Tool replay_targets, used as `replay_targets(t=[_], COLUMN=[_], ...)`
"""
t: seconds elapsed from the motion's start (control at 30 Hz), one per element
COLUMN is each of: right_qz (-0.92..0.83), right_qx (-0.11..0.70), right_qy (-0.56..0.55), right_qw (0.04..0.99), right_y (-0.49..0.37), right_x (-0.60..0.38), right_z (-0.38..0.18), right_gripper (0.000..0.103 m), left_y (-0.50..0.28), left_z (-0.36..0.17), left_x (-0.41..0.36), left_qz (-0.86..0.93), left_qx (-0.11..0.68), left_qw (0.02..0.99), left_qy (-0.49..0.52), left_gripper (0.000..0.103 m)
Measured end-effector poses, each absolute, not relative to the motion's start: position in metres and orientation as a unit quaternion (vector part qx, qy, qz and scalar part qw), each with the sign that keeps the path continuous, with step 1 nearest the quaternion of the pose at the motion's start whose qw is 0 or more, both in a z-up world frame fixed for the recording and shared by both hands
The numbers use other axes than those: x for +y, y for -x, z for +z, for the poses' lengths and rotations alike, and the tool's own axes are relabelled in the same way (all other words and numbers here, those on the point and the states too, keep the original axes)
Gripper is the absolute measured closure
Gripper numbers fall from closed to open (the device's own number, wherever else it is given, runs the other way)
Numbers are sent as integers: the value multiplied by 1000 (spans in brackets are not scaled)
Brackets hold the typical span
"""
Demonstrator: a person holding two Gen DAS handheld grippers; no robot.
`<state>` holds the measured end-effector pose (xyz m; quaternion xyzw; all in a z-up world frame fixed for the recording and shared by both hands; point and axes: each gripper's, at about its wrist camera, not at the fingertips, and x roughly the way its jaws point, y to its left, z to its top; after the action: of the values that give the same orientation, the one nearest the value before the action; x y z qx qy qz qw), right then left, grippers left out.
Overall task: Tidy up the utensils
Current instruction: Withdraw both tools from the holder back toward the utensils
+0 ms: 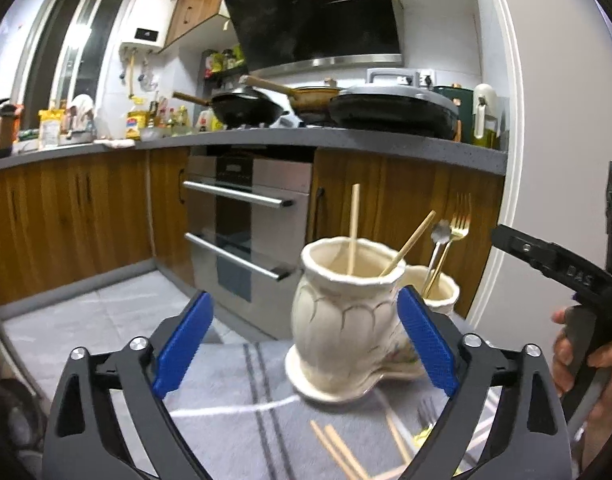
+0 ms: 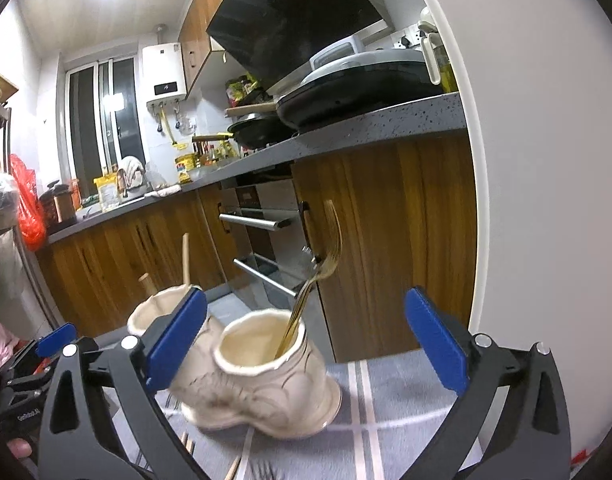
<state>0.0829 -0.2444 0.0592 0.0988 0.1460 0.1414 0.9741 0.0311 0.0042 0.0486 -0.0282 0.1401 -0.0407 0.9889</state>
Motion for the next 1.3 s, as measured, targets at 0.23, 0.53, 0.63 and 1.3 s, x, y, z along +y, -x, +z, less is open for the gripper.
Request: replay_targets(t=[0.23,0.53,0.63,1.3], right_qz=[147,142,154,171], right_qx=[179,241,267,296], right_qy=[-68,-61,-76,-37], right_qw=[970,958,948,939], right_y=[-59,-56,-54,-43], right_x=[-239,-253,-258,-249], right_z=[39,9,-1,-15], right_gripper=[5,5,5,5], left_y=[-15,2,5,-7], left_z=[50,35,25,-51], left_x=[19,18,18,-27], left_qz=[-15,-4,-3,-37], left_qx=[162,212,235,413], left_qw=[986,977,972,910], left_qy=[36,21,20,-14], left_gripper=[7,7,7,25])
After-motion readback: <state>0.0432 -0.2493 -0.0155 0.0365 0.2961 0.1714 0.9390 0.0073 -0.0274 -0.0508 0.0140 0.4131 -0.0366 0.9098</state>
